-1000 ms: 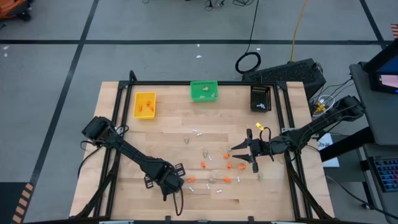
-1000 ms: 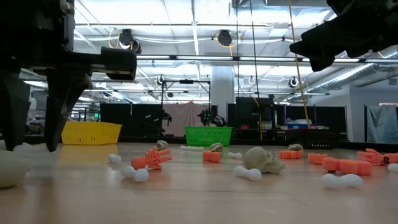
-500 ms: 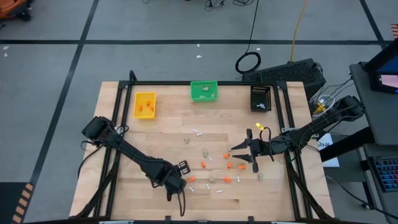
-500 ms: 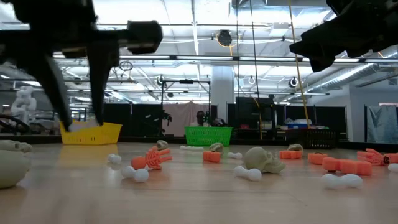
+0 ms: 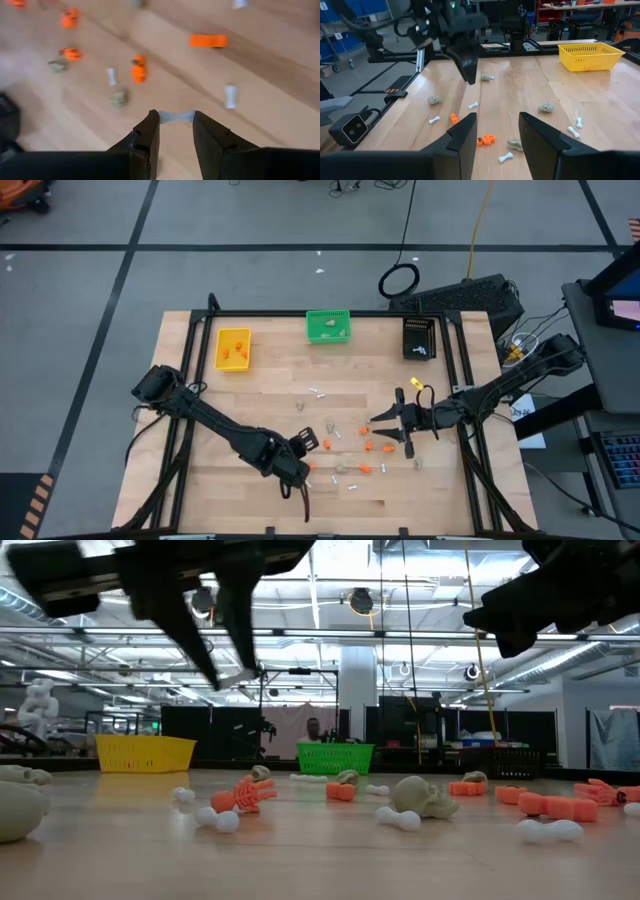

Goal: Sort Halloween decoration
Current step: Put the white bone toy into the black bin

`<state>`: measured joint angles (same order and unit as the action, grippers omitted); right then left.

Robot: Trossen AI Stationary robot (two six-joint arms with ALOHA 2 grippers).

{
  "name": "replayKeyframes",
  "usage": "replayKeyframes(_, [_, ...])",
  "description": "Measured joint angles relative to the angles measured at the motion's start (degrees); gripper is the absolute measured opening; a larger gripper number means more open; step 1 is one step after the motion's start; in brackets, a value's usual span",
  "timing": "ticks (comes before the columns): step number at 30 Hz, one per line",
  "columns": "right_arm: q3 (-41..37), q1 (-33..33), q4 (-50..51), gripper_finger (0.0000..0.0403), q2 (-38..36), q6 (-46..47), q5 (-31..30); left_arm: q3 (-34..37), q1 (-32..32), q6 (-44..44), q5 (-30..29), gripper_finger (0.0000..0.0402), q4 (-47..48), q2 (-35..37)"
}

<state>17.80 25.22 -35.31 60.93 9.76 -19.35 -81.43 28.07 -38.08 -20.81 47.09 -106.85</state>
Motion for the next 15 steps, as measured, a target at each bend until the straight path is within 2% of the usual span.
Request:
replayKeyframes(8, [-0.04, -0.01, -10.25, 0.0135, 9.26, 2.49, 0.0, -5.42, -1.24, -3.45, -4.03, 0.0096, -0.03, 0.04])
replayKeyframes(15, [-0.04, -0.35, -28.77, 0.0135, 19.96, 1.56, -0.11, -11.55, -1.22, -8.01, -8.14, 0.0096, -0.06, 0.09])
